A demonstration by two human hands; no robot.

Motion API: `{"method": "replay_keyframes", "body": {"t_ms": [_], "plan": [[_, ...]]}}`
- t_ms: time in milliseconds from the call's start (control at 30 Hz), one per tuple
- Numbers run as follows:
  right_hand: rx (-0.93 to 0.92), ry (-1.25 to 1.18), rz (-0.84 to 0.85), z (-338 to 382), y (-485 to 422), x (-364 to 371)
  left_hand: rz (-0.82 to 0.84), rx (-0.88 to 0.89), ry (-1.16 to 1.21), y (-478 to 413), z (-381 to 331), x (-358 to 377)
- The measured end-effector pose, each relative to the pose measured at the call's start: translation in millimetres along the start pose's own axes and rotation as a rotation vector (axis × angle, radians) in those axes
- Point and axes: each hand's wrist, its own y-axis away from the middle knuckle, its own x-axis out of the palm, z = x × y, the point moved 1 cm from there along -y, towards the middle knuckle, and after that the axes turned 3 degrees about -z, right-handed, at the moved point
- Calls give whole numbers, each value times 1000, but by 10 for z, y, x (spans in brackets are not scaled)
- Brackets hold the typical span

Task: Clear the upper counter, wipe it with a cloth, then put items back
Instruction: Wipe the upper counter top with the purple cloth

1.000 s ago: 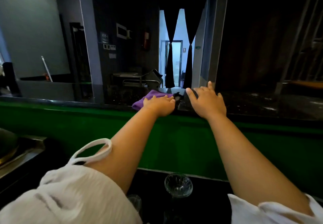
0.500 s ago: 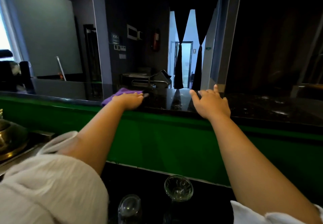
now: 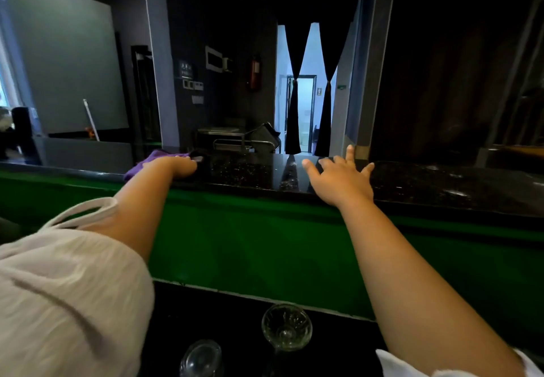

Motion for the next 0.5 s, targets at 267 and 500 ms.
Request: {"method": "replay_keyframes", "body": {"t_ms": [267, 500], "plan": [[38, -46, 52, -19, -45, -10, 107, 206, 103, 712, -1352, 173], [4, -10, 50, -40, -19, -2, 110, 429, 131, 887, -1014, 164]]}}
